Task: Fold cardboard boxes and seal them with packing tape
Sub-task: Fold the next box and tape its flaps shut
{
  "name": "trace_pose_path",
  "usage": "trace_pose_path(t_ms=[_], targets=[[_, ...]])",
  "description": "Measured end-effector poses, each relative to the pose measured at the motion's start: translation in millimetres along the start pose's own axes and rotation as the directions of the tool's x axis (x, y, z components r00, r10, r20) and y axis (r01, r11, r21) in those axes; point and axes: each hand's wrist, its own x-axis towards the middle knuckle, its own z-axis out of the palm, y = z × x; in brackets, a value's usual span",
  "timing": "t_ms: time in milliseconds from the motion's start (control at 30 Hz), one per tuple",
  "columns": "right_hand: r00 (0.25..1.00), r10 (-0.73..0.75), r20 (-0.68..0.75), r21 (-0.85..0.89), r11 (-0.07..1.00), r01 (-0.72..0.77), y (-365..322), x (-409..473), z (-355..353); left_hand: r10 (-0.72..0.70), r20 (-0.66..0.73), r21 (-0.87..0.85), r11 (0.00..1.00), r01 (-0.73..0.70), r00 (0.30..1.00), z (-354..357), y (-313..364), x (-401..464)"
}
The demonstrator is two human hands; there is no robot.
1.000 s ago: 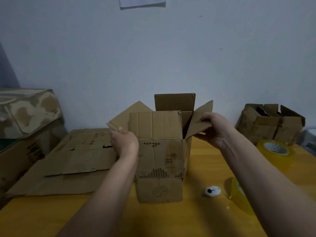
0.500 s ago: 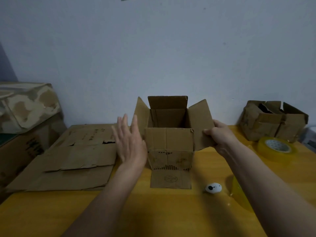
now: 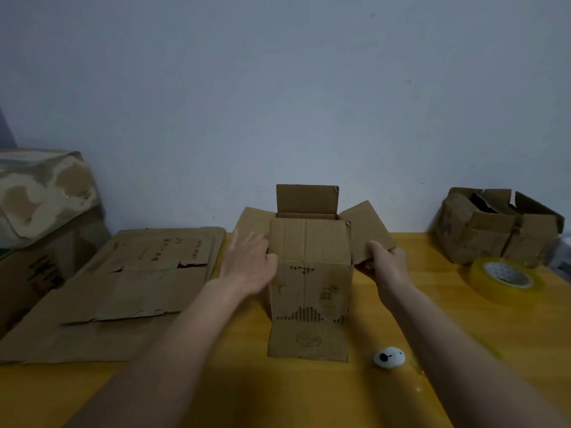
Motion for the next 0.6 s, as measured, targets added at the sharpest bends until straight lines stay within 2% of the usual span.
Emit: trace_pose_path(t_ms=[67, 133, 200, 333, 467, 600], targets=[[0.999, 0.047, 0.007, 0.048, 0.998, -0.047, 2.6, 1.0, 1.9, -0.043, 0.031, -0.142, 0.989, 0.047, 0.999, 4.3, 3.8, 1.9], [0.997, 0.071, 0.022, 0.061, 0.996, -0.072, 0.1, -0.8, -1.5, -0.112, -0.031, -0.17, 0.98, 0.106, 0.993, 8.0, 5.4, 0.8], [0.998, 0.068, 0.017, 0.054, 0.996, -0.069, -4.8, -4.4, -8.3, -0.158, -0.097, -0.17, 0.975, 0.14, 0.983, 7.6, 8.6, -5.8], [0.998, 0.061, -0.036, 0.053, 0.997, -0.059, -6.5, -25.3, -17.8, -0.131, -0.178, -0.094, 0.989, 0.116, 0.975, 9.7, 13.1, -23.9], [0.995, 0.099, -0.028, 0.109, 0.989, -0.095, -0.8, -45.2, -14.1, -0.13, -0.131, -0.102, 0.988, 0.117, 0.983, 14.5, 8.6, -31.7], [0.999, 0.03, -0.036, 0.09, 0.996, -0.027, -5.2, -47.7, -16.6, -0.135, -0.125, -0.089, 0.988, 0.124, 0.983, 10.0, 9.2, -38.3]])
